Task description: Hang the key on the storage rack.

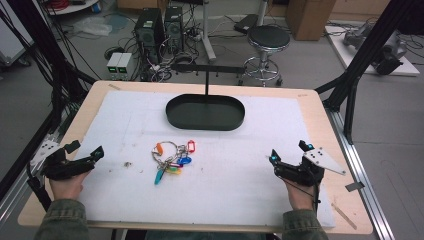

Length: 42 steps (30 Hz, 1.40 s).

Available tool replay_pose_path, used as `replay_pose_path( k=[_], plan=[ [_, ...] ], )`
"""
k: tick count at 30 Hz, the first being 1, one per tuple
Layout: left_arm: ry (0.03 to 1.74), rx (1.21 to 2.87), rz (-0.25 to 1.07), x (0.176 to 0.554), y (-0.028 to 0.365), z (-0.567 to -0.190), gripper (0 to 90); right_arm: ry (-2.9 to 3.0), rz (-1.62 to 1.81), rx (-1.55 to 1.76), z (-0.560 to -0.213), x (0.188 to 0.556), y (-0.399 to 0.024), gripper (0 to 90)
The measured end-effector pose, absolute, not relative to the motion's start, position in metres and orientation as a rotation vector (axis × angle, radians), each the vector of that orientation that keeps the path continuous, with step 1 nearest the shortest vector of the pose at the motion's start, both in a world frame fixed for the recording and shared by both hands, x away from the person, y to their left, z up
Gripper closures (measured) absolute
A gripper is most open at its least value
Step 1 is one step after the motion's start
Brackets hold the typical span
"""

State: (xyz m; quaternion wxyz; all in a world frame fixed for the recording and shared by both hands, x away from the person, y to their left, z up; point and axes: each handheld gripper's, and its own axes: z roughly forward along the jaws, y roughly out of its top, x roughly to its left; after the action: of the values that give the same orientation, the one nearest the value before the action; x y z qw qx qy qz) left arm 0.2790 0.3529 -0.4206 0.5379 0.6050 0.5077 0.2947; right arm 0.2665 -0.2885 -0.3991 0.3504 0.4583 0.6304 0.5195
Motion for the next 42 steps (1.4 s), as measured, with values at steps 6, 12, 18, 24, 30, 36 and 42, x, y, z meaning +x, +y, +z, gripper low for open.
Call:
replay_pose_path(
  k=[6, 12, 18, 24, 30, 36, 42],
  plan=[
    [1.204, 1.447, 0.699, 0.280, 0.352, -0.421, 2.2, 1.633, 1.349, 1.186, -0.399, 0.267, -0.289, 0.4],
    [1.201, 1.457, 0.689, 0.280, 0.351, -0.421, 2.3, 1.635, 1.349, 1.189, -0.400, 0.268, -0.288, 0.4],
    [1.198, 1.459, 0.682, 0.280, 0.351, -0.421, 2.3, 1.648, 1.346, 1.178, -0.401, 0.269, -0.287, 0.4],
    [1.182, 1.470, 0.664, 0.281, 0.347, -0.418, 2.2, 1.644, 1.349, 1.184, -0.401, 0.269, -0.286, 0.4],
    [1.169, 1.491, 0.665, 0.282, 0.342, -0.414, 2.3, 1.638, 1.346, 1.186, -0.401, 0.269, -0.286, 0.4],
    [1.148, 1.515, 0.650, 0.285, 0.333, -0.411, 2.3, 1.641, 1.336, 1.175, -0.401, 0.269, -0.286, 0.4],
    [1.134, 1.544, 0.651, 0.288, 0.324, -0.405, 2.3, 1.645, 1.329, 1.171, -0.401, 0.268, -0.285, 0.4]
  ],
)
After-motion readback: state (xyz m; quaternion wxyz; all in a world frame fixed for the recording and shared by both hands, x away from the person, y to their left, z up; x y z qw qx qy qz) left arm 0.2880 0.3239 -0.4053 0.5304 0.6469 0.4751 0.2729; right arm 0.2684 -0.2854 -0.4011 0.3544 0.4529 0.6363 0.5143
